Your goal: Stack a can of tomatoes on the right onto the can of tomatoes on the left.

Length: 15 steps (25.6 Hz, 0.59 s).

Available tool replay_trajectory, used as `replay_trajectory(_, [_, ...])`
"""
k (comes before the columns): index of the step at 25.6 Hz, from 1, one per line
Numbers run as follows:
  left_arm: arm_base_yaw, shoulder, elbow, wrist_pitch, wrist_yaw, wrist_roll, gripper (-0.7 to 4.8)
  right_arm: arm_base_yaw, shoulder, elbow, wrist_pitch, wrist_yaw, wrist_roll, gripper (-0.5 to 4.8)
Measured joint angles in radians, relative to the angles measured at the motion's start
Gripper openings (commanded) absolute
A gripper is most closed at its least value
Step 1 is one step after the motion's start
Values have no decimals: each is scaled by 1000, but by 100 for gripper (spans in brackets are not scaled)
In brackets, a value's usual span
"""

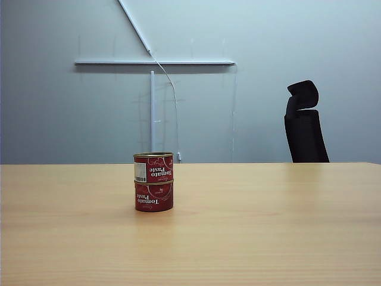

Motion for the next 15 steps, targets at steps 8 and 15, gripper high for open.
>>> replay_trajectory(8, [0, 0, 0, 0, 0, 0, -4, -14, 0, 0, -18, 0, -11, -8])
replay_trajectory(15, [0, 0, 0, 0, 0, 0, -4, -13, 0, 0, -17, -57, -11, -8])
